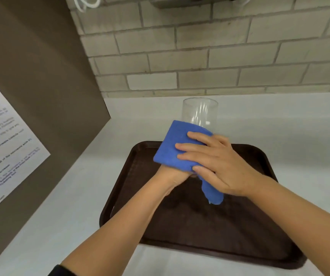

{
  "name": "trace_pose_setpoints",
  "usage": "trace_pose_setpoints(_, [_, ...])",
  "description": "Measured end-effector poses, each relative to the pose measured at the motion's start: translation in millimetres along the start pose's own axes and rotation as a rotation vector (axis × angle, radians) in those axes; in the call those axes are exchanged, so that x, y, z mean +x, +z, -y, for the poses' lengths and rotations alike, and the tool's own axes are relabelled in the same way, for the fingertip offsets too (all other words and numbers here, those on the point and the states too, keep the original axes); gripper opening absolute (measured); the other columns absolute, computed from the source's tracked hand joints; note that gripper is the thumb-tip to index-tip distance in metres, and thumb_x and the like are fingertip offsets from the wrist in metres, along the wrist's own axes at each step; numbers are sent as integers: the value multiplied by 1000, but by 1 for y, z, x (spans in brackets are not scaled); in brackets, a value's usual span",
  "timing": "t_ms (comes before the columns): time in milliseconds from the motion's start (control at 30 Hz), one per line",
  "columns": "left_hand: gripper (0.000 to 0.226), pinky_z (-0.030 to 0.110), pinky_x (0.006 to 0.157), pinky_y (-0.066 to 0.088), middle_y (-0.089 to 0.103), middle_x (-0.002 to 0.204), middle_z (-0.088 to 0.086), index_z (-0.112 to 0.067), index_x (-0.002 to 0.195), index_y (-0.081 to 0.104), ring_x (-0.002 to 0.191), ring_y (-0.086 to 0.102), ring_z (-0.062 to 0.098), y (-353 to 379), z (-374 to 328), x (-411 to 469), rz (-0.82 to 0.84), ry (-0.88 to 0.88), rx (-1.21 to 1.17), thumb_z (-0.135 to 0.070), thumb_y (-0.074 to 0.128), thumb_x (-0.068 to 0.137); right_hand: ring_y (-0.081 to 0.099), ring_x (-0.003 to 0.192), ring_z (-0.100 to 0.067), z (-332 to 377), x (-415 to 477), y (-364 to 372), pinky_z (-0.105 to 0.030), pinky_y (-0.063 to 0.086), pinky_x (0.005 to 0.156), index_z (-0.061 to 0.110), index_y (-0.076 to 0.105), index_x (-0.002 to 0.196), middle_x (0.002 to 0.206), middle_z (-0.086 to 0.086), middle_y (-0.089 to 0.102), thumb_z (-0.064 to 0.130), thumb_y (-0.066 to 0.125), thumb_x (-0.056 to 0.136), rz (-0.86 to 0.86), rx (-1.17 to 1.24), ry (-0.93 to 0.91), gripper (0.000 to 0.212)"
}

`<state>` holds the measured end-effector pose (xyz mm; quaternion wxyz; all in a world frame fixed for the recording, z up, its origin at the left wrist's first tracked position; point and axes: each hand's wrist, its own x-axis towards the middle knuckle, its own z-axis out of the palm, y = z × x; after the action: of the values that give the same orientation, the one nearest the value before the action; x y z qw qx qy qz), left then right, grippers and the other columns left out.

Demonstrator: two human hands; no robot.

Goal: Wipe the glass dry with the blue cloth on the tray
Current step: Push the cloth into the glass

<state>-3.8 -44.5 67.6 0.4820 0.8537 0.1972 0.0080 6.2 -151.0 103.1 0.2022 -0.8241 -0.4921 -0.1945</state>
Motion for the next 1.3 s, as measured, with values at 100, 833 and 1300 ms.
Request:
trace_pose_setpoints(100, [20, 19, 58, 51, 66, 77, -1, -25, 74, 58, 63, 60, 6, -49, -14, 1, 311, 180, -281, -11, 72, 70, 34, 132, -23, -18, 28, -13, -32, 20, 100, 12, 61, 112, 128, -6, 59, 15, 41, 86, -69, -80, 9, 33])
trace_pose_setpoints(833, [26, 30, 73, 56, 69, 87, 2, -14, 100, 56, 74, 68, 13, -72, -22, 15, 632, 263, -691, 2, 59, 80, 62, 102, -6, 33, 16, 27, -20, 52, 84, 23, 40, 135, 124, -5, 60, 42, 39, 86, -653, 1016, 771, 53])
trace_pose_setpoints(1300, [49, 26, 67, 57, 69, 88, 4, -8, 116, 52, 75, 68, 13, -71, -14, 17, 753, 213, -630, -7, 64, 68, 62, 89, -25, 25, 34, 14, -42, 50, 85, 14, 59, 105, 101, -12, 64, 44, 34, 92, -576, 1374, 1106, 41])
